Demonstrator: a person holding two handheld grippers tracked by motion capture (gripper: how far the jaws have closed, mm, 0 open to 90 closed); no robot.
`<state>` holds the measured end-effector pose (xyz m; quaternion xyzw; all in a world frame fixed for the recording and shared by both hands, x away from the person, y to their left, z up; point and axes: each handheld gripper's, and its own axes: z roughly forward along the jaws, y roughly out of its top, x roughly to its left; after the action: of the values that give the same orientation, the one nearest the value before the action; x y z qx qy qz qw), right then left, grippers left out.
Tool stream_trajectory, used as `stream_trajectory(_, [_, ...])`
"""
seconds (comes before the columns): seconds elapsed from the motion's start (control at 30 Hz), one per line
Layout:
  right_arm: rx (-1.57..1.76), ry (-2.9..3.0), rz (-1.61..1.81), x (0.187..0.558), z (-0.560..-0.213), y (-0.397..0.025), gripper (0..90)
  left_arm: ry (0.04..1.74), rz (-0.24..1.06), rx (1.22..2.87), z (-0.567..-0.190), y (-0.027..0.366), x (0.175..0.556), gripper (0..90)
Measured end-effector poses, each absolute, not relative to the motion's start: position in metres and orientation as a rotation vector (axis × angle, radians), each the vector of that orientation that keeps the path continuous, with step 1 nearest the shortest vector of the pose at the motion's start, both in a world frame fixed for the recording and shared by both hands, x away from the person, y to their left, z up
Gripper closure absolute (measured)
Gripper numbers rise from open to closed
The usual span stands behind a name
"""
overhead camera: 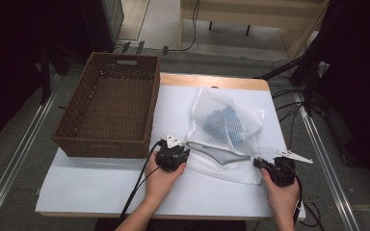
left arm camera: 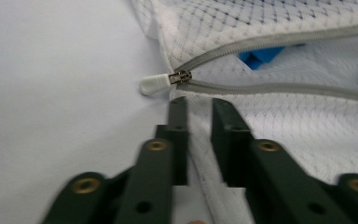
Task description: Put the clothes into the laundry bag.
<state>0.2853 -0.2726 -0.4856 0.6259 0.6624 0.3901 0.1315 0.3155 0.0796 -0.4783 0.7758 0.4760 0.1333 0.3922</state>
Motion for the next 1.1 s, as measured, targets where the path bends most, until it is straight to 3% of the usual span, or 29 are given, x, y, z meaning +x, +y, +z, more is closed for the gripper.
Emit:
stream_trajectory(0.07, [1.804, 1.930, 1.115, 0.285, -0.485, -0.271, 85.7, 1.179, 0.310, 1.986, -0.478, 0.079, 0.314, 90.0])
stream_trajectory(0.37, [1.826, 1.876, 1.026, 0.285, -0.484, -0.289, 87.2, 1.053, 0.298, 2.067, -0.477, 0.085, 0.287, 90.0])
stream_trajectory(0.43, [1.817, 1.874, 1.014, 0.285, -0.484, -0.288, 86.1, 1.010, 0.250, 2.060, -0.477, 0.089, 0.283, 90.0])
stream_trajectory(0.5, [1.795, 1.869, 1.063, 0.284, -0.482, -0.291, 79.2, 1.006, 0.275, 1.998, -0.474, 0.094, 0.281, 88.9])
stream_trajectory(0.6, [1.743, 1.815, 1.192, 0.282, -0.473, -0.300, 66.6, 1.094, 0.345, 1.851, -0.468, 0.102, 0.285, 68.8])
stream_trajectory(0.67, [1.723, 1.767, 1.267, 0.282, -0.466, -0.304, 59.2, 1.141, 0.384, 1.769, -0.464, 0.103, 0.289, 62.6])
stream_trajectory(0.8, [1.689, 1.779, 1.238, 0.294, -0.465, -0.291, 44.1, 1.174, 0.461, 1.768, -0.462, 0.082, 0.302, 53.4])
stream_trajectory(0.87, [1.714, 1.795, 1.214, 0.302, -0.468, -0.283, 42.7, 1.219, 0.438, 1.794, -0.467, 0.073, 0.311, 50.5])
stream_trajectory(1.0, [1.748, 1.861, 1.132, 0.309, -0.476, -0.274, 52.6, 1.265, 0.436, 1.874, -0.476, 0.060, 0.318, 47.9])
stream_trajectory(1.1, [1.757, 1.917, 1.082, 0.310, -0.482, -0.274, 67.1, 1.246, 0.411, 1.961, -0.478, 0.058, 0.318, 55.1])
